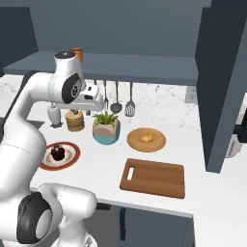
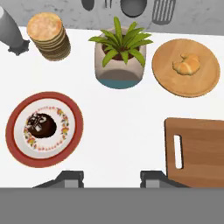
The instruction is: From the different types of pastries on the counter, select a croissant and place it on the cutting board. Then retrieve a jar of jam from the cabinet and place it alongside the croissant on the cutting board.
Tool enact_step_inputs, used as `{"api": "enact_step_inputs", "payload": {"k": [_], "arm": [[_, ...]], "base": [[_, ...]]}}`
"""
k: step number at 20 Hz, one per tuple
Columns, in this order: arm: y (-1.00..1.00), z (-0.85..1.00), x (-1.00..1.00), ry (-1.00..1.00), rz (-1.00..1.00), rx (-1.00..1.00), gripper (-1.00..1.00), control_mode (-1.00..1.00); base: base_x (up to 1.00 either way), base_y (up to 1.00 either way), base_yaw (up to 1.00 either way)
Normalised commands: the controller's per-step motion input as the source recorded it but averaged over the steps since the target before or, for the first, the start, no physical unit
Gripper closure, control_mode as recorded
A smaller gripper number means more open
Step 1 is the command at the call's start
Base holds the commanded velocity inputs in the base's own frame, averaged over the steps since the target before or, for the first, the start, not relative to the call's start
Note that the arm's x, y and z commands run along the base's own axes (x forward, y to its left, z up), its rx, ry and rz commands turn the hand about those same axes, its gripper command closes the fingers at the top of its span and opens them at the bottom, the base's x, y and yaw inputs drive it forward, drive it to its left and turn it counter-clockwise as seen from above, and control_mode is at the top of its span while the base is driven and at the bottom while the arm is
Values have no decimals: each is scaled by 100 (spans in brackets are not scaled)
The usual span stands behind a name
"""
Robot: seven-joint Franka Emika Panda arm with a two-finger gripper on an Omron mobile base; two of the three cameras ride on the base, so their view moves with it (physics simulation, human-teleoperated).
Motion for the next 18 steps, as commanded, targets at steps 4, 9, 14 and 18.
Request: {"api": "enact_step_inputs", "payload": {"k": [4,9,14,18], "arm": [[-52,-9,0,2,-4,0,-100,-100],[-100,-27,6,1,-10,19,-100,-100],[-100,-27,57,12,-15,7,-100,-100],[-91,-33,97,21,-14,-28,-100,-100]], "base": [[0,0,0],[0,0,0],[0,0,0],[0,0,0]]}}
